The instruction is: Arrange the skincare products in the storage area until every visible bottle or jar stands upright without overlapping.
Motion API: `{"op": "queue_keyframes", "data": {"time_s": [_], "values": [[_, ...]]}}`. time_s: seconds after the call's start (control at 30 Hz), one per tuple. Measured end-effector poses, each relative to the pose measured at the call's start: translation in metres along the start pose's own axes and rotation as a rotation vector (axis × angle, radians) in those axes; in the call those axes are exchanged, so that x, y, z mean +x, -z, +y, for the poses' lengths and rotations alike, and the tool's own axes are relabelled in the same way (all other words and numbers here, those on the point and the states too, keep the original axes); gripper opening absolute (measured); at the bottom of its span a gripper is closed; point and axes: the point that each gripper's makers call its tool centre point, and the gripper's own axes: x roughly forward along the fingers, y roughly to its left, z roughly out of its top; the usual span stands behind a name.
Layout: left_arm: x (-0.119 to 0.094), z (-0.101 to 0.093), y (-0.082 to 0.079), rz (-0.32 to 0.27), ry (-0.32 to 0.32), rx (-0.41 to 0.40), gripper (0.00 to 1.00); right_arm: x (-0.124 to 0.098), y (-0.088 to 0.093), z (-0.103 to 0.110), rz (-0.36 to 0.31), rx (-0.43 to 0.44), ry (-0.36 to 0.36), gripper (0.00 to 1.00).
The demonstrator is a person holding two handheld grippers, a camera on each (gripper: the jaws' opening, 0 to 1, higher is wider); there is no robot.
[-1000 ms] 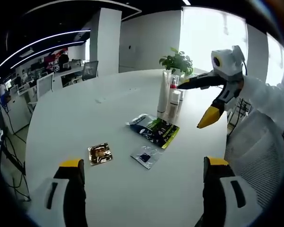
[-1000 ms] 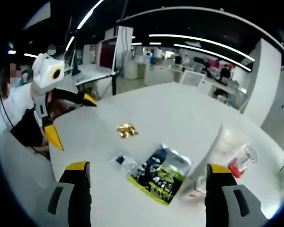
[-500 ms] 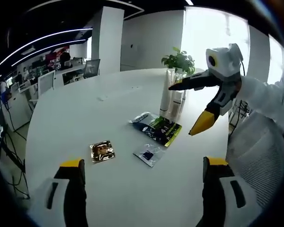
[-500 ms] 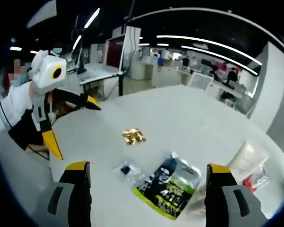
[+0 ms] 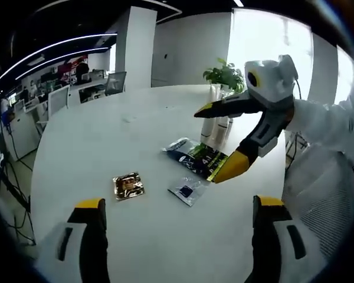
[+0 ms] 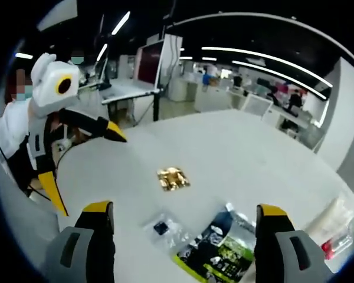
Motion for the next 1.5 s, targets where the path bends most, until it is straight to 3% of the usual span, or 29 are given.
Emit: {"op": "queue_keyframes", "data": {"time_s": [0.63, 0.93, 1.5], "values": [[-0.001, 0.001, 0.006, 0.006, -0.001, -0.006, 0.97, 0.043, -0.004, 0.02, -0.004, 0.009, -0.063, 0.82], [0.002, -0.001, 0.006, 0.003, 0.007, -0.009, 0.97, 0.058, 0.0, 0.022, 0.017, 0.002, -0.068, 0.64], [-0.001, 0.004, 0.01, -0.001, 0.003, -0.022, 0.98, 0.087, -0.001, 0.033, 0.03, -0.025, -0.096, 0.56]]}}
